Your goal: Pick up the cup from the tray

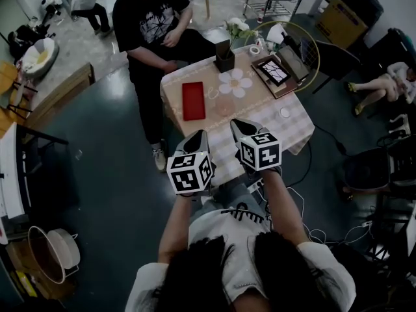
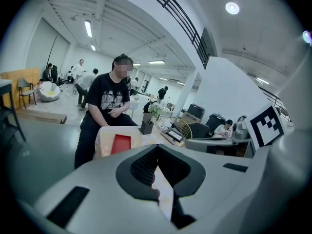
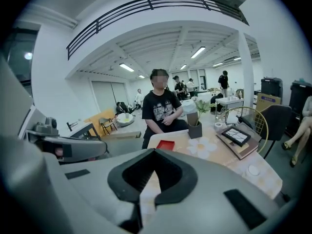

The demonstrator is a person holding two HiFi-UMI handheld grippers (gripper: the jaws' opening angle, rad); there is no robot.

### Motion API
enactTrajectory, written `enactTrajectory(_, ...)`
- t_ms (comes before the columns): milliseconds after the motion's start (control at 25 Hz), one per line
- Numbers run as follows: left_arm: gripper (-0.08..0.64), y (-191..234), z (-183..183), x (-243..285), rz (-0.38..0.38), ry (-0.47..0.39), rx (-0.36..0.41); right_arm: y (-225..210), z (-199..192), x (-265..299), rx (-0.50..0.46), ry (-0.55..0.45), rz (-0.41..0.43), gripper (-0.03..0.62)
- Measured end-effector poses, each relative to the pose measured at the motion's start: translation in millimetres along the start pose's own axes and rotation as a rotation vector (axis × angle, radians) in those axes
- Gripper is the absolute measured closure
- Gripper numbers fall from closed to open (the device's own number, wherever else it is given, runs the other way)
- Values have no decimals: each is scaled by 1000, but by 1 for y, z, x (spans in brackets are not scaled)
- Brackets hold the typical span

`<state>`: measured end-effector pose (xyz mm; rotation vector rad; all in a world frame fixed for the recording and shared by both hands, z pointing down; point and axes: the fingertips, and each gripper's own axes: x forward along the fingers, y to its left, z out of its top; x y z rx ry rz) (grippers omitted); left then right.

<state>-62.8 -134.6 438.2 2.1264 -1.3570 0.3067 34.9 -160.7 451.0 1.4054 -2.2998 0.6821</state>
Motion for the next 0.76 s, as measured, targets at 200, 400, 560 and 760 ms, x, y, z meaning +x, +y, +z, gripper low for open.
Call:
enactTrajectory(200,554,0,2,-4,-4,-7,4,4,0,-2,-8,-3,-15,583)
enactTrajectory(400,554,1,3,-5,-6,-5,7,4,1,-2,-19,2,-30,584)
enactTrajectory(560,554,2,2,-4,-6,-7,5,3,-3,-1,-25,10,-35,584)
enactTrajectory(760,554,0,-1,-4,-2,-9,6,-2,-6,-1,-5,10,-36,584)
